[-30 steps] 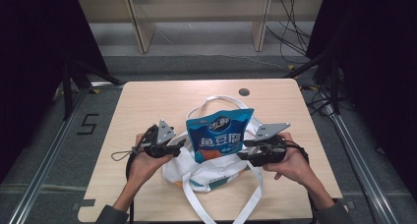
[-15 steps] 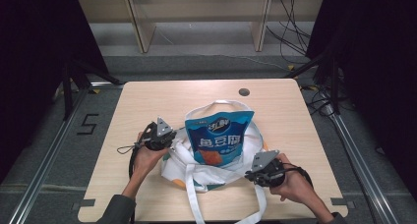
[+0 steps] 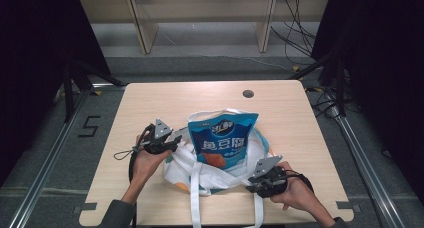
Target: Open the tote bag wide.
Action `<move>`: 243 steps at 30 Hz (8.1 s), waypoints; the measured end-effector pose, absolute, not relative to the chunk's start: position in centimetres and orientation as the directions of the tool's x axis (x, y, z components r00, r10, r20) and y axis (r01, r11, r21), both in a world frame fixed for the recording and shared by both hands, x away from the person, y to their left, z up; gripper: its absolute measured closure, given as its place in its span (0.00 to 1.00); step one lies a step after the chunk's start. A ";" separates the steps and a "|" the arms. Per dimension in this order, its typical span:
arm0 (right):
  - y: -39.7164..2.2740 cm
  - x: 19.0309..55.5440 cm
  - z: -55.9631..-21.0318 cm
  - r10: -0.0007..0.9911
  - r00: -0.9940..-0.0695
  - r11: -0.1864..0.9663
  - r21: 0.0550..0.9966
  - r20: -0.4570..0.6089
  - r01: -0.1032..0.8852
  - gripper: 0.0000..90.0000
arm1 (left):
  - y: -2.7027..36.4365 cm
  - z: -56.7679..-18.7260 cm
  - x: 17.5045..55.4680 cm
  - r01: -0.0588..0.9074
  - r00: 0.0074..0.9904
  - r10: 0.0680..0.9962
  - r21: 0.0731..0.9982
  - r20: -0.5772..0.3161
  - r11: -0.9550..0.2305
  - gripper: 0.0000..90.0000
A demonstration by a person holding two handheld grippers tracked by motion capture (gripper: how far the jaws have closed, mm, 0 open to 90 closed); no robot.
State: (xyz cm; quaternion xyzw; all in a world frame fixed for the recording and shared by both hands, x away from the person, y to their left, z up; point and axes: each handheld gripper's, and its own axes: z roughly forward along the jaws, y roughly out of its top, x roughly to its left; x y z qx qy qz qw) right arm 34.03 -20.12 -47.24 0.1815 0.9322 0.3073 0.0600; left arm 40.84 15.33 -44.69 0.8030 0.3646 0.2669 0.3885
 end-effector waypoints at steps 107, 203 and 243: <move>-21.7 41.1 -50.3 0.628 -0.761 0.658 0.634 -0.165 0.405 0.97 | 13.0 -51.7 42.6 0.463 0.652 0.753 0.739 0.092 -0.490 0.94; -24.4 36.8 -46.7 0.707 -0.697 0.501 0.779 -0.118 0.377 0.38 | 16.2 -49.5 33.2 0.429 0.664 0.747 0.805 0.027 -0.410 0.20; -25.4 30.1 -48.8 0.679 -0.732 0.516 0.743 -0.050 0.427 0.30 | 15.5 -49.9 27.4 0.414 0.713 0.701 0.794 0.021 -0.446 0.17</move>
